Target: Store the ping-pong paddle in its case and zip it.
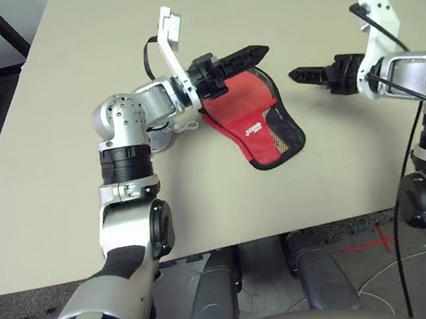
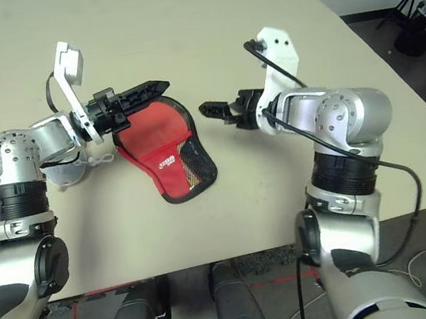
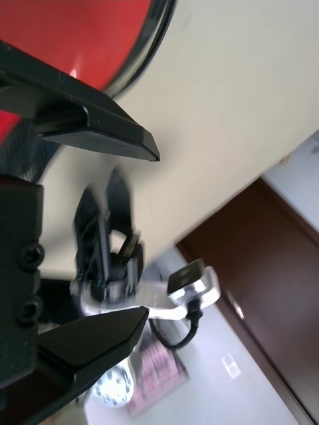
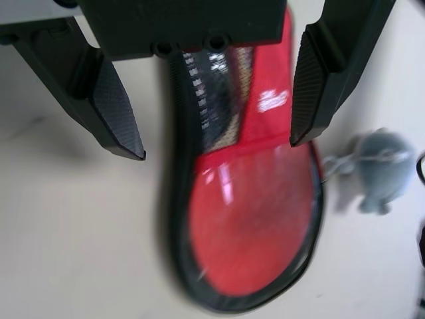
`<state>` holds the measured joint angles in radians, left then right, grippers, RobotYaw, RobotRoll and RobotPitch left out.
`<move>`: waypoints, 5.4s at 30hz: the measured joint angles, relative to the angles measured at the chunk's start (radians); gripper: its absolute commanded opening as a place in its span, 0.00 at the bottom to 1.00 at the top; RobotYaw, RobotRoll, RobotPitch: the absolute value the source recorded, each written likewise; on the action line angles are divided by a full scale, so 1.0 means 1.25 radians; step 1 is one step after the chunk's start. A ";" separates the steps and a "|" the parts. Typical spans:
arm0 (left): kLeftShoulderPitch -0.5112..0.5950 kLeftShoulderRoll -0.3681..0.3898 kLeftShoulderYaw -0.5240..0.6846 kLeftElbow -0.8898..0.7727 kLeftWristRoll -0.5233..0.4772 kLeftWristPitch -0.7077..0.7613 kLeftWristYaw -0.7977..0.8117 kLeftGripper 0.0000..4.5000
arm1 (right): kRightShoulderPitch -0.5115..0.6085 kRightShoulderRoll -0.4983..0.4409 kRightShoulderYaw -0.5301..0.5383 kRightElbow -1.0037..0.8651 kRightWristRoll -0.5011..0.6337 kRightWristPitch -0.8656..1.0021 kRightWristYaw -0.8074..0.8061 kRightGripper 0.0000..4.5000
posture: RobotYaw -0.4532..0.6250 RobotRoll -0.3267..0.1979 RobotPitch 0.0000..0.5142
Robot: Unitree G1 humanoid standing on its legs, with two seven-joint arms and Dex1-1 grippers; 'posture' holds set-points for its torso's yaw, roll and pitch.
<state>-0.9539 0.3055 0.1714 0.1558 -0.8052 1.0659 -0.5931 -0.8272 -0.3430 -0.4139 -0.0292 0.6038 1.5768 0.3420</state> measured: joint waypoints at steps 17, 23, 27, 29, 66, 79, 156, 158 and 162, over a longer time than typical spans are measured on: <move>0.218 0.096 -0.100 -0.211 0.102 -0.049 -0.001 0.99 | 0.124 -0.105 -0.034 0.127 0.238 0.001 -0.088 1.00 | 0.51 0.62 0.45; 0.219 0.083 -0.118 -0.215 0.116 -0.054 0.005 0.99 | 0.161 -0.137 -0.020 0.155 0.386 0.001 -0.135 1.00 | 0.50 0.62 0.45; 0.218 0.083 -0.120 -0.212 0.119 -0.060 0.004 0.99 | 0.178 -0.141 -0.010 0.164 0.470 0.001 -0.181 1.00 | 0.49 0.62 0.45; 0.216 0.083 -0.121 -0.209 0.125 -0.063 0.004 0.99 | 0.184 -0.142 -0.005 0.168 0.502 0.001 -0.206 1.00 | 0.49 0.62 0.45; 0.185 0.054 -0.116 -0.188 0.145 -0.067 0.019 1.00 | 0.113 0.146 -0.019 0.250 0.465 -0.011 -0.349 0.65 | 0.51 0.62 0.49; 0.185 0.058 -0.114 -0.184 0.151 -0.078 0.023 1.00 | 0.113 0.180 -0.037 0.183 0.366 -0.027 -0.348 0.01 | 0.52 0.62 0.49; 0.157 0.080 -0.119 -0.072 0.236 -0.179 -0.034 1.00 | 0.813 -0.328 0.149 -0.384 1.107 -0.554 -0.659 0.00 | 0.40 0.62 0.54; 0.154 0.077 -0.119 -0.069 0.237 -0.182 -0.039 1.00 | 0.832 -0.332 0.143 -0.396 1.107 -0.566 -0.657 0.00 | 0.39 0.62 0.54; 0.154 0.073 -0.120 -0.057 0.238 -0.187 -0.045 1.00 | 0.860 -0.347 0.129 -0.410 1.107 -0.578 -0.648 0.00 | 0.39 0.62 0.54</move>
<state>-0.7610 0.3971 0.0215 0.0842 -0.5073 0.8319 -0.6488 0.2480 -0.7772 -0.2524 -0.5416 1.9879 0.8542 -0.4679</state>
